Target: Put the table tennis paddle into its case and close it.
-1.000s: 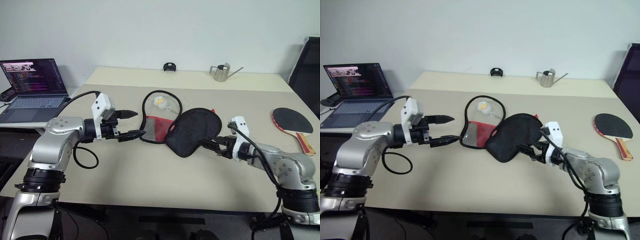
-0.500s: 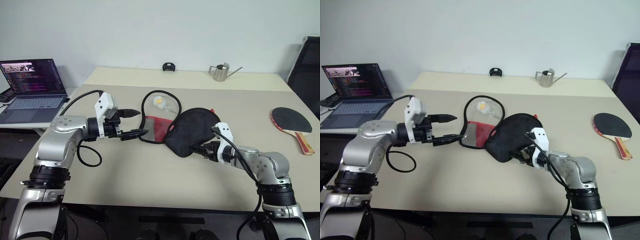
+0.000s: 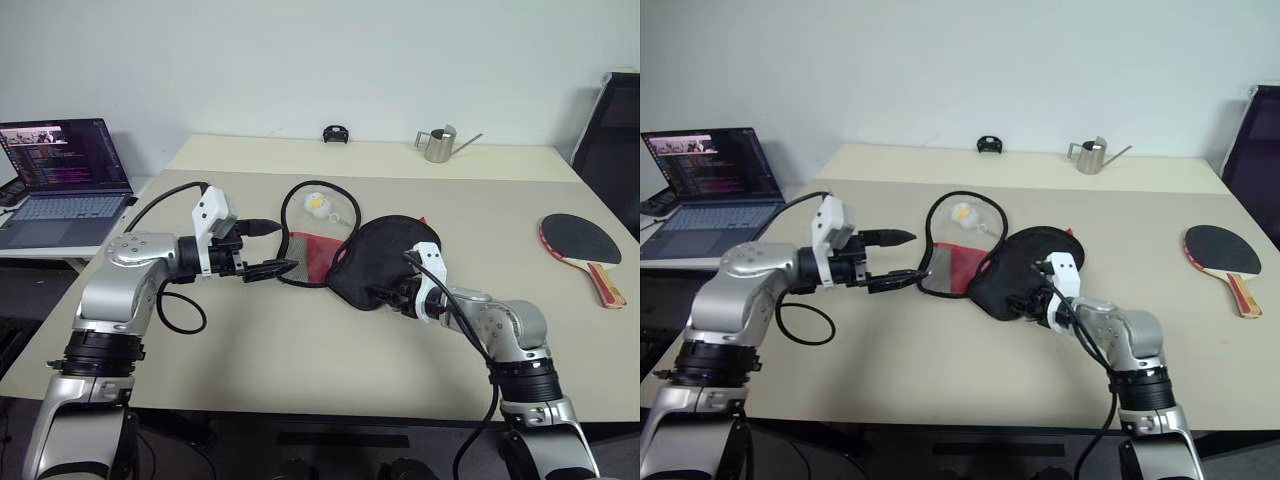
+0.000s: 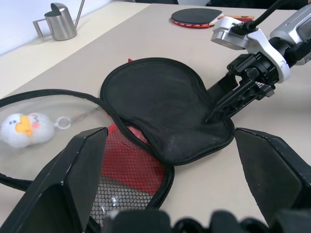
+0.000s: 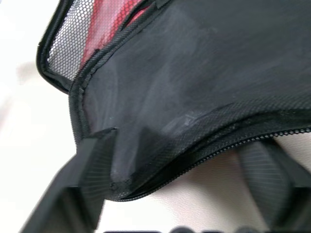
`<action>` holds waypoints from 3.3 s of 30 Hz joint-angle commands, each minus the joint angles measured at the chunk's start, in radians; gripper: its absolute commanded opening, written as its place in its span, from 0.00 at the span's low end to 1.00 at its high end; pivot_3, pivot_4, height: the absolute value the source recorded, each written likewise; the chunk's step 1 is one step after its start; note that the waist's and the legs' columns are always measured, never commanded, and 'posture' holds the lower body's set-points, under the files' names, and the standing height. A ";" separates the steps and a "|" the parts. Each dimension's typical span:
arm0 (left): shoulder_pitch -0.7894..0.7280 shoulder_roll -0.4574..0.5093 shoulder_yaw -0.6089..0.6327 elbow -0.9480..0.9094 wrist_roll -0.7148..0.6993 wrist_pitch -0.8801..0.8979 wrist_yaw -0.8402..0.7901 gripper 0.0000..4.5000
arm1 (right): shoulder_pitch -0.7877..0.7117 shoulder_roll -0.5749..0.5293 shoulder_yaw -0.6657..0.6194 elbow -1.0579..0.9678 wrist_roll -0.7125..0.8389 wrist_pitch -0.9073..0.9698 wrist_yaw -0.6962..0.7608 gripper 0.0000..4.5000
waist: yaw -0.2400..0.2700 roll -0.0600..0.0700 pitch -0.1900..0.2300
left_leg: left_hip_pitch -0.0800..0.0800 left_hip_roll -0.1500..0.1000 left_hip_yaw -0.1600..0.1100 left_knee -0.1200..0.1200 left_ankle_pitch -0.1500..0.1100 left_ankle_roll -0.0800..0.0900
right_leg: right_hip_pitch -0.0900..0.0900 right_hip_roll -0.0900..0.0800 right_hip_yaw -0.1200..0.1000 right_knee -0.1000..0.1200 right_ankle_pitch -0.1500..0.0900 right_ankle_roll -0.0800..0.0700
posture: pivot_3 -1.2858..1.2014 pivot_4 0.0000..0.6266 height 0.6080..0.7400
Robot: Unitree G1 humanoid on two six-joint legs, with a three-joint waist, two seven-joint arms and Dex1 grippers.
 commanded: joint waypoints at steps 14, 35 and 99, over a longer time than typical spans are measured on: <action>-0.042 -0.065 -0.004 -0.051 -0.007 0.007 0.012 1.00 | -0.011 0.024 -0.182 -0.067 0.088 0.149 -0.004 0.01 | -0.003 0.000 0.000 | 0.000 0.000 0.003 0.001 0.000 0.000 | -0.005 0.000 0.001 0.008 -0.001 -0.001 | 0.52 0.24 1.00; -0.062 -0.126 -0.063 -0.102 -0.018 0.057 -0.009 1.00 | -0.025 -0.441 -0.074 0.053 0.057 0.215 0.290 0.01 | -0.009 0.000 0.000 | -0.001 0.000 0.004 0.001 0.000 0.000 | -0.005 0.000 0.001 0.007 -0.001 -0.001 | 0.52 0.24 1.00; -0.071 -0.203 -0.087 -0.241 -0.058 0.180 0.093 1.00 | -0.115 -0.558 -0.234 0.314 -0.308 -0.311 0.391 0.99 | -0.013 0.002 0.003 | -0.003 0.000 0.007 0.001 0.000 0.000 | -0.007 -0.001 0.007 0.007 -0.001 -0.001 | 0.52 0.24 1.00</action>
